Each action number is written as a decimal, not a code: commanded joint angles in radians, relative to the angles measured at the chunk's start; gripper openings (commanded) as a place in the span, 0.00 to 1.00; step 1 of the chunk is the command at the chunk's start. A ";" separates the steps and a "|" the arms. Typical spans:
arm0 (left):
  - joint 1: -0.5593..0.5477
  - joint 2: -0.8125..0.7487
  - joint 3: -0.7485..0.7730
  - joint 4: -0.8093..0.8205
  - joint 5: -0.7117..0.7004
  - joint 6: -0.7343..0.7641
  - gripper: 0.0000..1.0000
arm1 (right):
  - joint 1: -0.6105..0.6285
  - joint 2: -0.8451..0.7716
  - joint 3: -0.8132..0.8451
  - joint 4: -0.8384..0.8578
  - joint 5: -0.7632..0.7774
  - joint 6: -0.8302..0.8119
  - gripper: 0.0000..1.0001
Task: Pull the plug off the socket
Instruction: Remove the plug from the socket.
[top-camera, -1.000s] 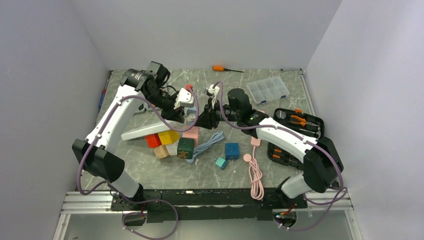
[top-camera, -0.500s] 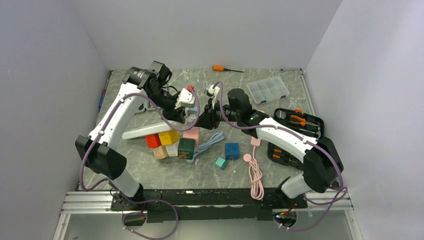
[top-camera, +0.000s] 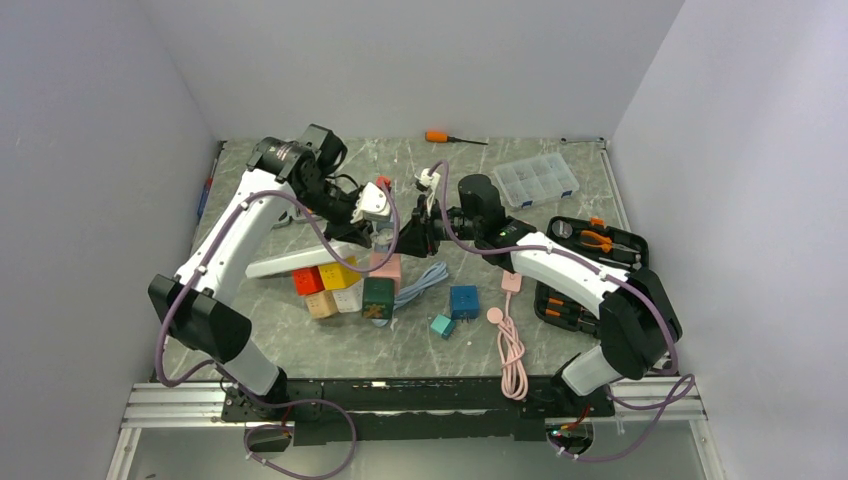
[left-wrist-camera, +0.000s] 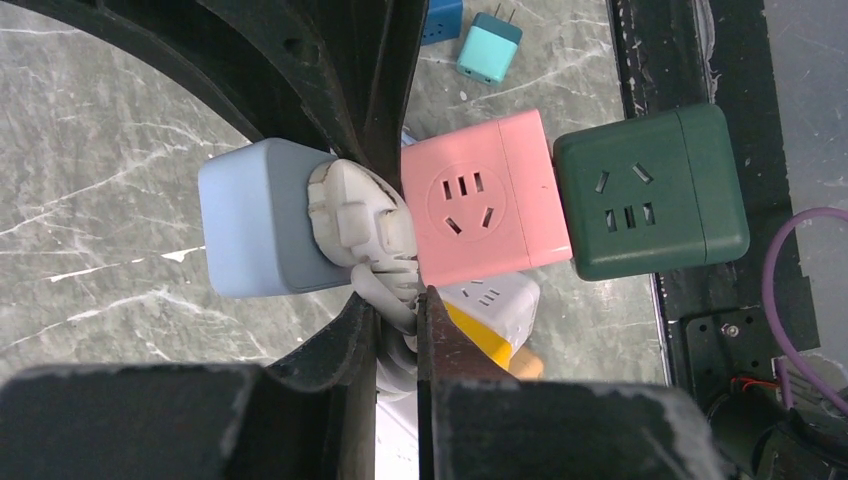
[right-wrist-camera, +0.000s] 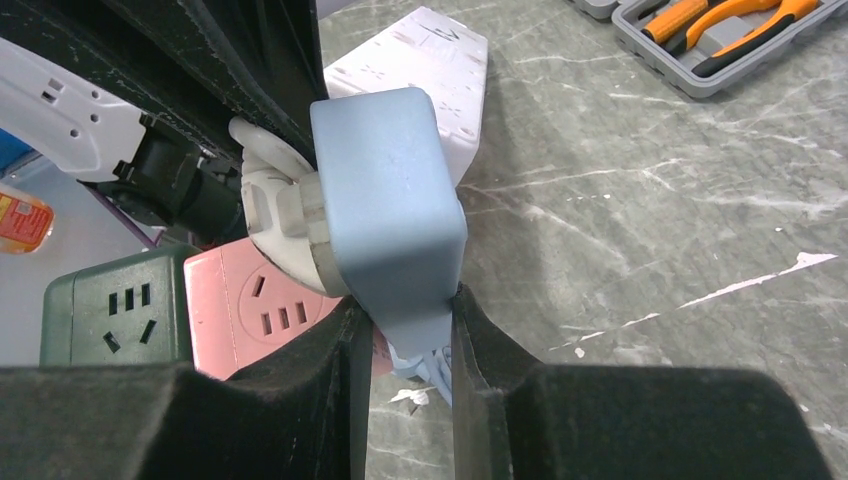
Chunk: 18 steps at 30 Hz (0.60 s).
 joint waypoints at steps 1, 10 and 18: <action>-0.070 -0.092 -0.004 -0.105 0.186 0.013 0.00 | -0.030 0.020 0.050 0.018 0.202 -0.032 0.00; -0.096 -0.111 -0.013 -0.107 0.169 -0.002 0.00 | -0.039 0.000 -0.002 0.034 0.313 -0.004 0.00; -0.024 -0.172 -0.075 -0.109 0.117 0.028 0.00 | -0.091 -0.046 -0.047 0.038 0.326 0.020 0.00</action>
